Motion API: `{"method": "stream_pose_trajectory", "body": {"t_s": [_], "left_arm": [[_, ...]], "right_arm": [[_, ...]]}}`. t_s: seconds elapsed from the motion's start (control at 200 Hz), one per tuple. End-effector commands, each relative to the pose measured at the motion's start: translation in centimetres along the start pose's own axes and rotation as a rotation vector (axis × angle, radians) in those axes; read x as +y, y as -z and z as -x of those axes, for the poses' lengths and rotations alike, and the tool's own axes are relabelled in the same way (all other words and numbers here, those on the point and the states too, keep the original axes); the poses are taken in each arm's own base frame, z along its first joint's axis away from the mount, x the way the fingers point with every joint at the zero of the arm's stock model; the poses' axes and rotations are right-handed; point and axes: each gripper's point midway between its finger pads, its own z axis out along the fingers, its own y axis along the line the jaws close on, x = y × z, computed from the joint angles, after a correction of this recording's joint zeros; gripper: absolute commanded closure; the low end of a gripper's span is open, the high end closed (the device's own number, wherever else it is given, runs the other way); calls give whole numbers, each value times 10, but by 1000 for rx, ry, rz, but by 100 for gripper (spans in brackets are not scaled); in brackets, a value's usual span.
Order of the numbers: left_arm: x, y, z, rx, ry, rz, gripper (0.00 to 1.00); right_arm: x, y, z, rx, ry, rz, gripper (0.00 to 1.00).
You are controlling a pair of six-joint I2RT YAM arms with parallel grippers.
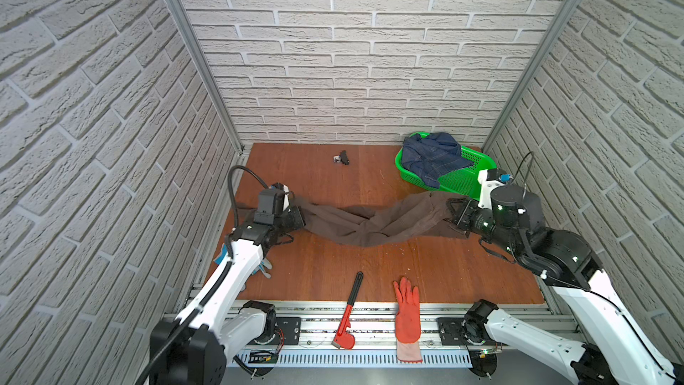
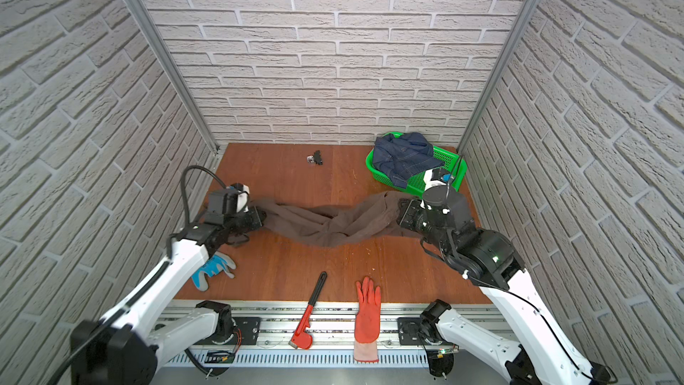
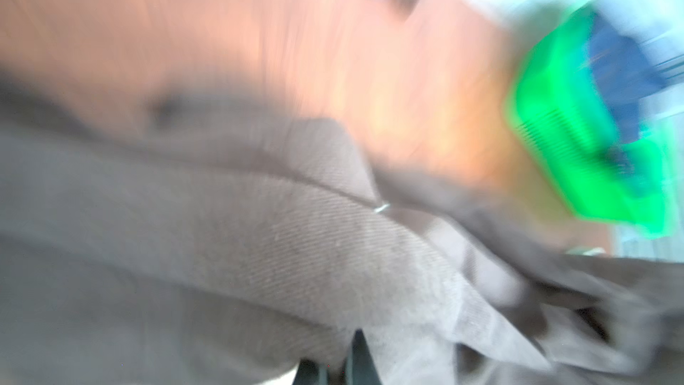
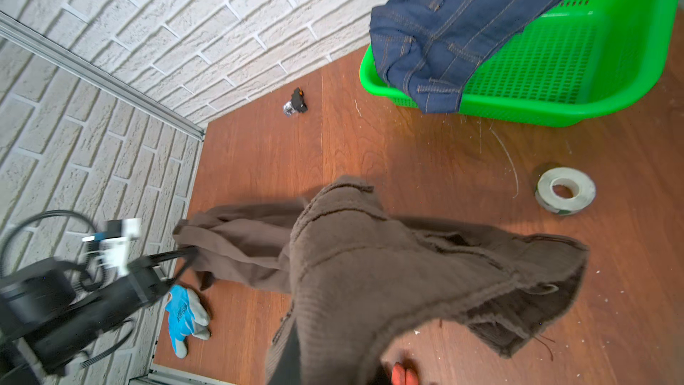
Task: Fold and stack the trousers
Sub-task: Flatten out the trousers at the center of the table.
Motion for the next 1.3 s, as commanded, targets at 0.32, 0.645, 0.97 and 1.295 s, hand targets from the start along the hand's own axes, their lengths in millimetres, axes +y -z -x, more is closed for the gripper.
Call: {"method": "stream_pose_trajectory", "body": {"t_s": [0.32, 0.645, 0.97, 1.295], "left_arm": [[6, 177, 62, -252, -164, 230, 100], [21, 81, 9, 63, -105, 171, 94], [49, 28, -32, 252, -28, 186, 84], [46, 24, -28, 262, -32, 168, 92]], "right_arm": [[-9, 85, 56, -223, -9, 22, 94], [-49, 68, 40, -215, 53, -171, 94], [-71, 19, 4, -55, 168, -348, 94], [-63, 0, -2, 3, 200, -349, 94]]}}
